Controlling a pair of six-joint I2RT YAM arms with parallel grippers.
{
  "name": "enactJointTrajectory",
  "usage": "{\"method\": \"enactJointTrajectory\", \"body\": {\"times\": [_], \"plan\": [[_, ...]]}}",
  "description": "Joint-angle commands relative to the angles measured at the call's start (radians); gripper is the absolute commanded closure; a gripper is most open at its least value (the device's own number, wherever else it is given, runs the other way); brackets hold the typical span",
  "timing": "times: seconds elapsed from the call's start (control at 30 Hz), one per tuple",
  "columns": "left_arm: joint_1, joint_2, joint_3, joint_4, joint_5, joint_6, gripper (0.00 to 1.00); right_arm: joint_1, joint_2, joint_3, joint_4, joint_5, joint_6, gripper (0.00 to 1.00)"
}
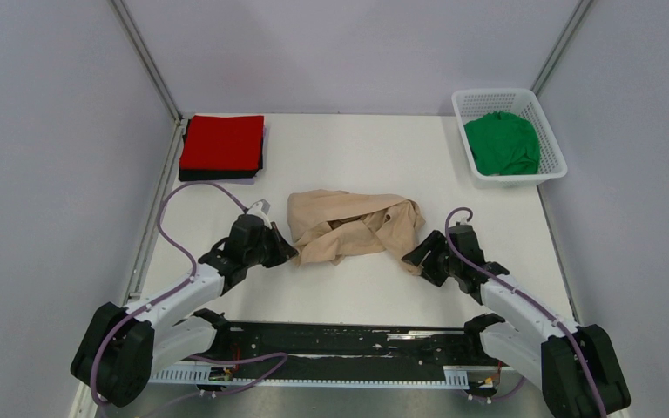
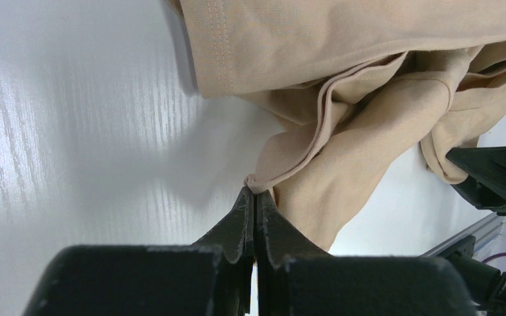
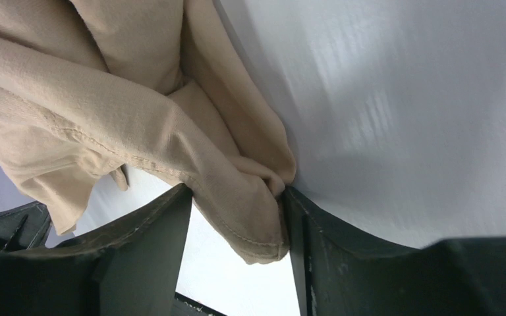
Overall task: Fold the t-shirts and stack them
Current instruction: Flatten out the tshirt
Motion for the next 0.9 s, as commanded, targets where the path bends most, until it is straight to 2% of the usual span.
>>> {"method": "enactJointTrajectory", "body": {"times": [0.0,0.13,0.17,0.2,0.57,0.87], "plan": [[-0.001,-0.024,-0.001,0.003,-0.037,0.012,1.0,0.01,0.085,-0.013,0.116,-0.007,-0.029,0.67],[0.0,-0.033,0.003,0.001,-0.047,0.01,1.0,0.02,0.116,0.003,0.161,-0.028,-0.072,0.87],[-0.001,-0.04,0.007,-0.006,-0.053,0.01,1.0,0.021,0.108,0.014,0.157,-0.027,-0.094,0.96],[-0.001,-0.044,0.019,-0.024,-0.065,0.012,1.0,0.022,0.081,0.025,0.144,-0.018,-0.115,1.0],[0.0,-0.254,0.228,-0.16,-0.191,0.077,1.0,0.024,-0.408,0.187,0.03,0.159,-0.322,1.0],[-0.001,-0.364,0.536,-0.189,-0.269,0.218,1.0,0.025,-0.51,0.495,0.009,0.227,-0.483,1.0]]}}
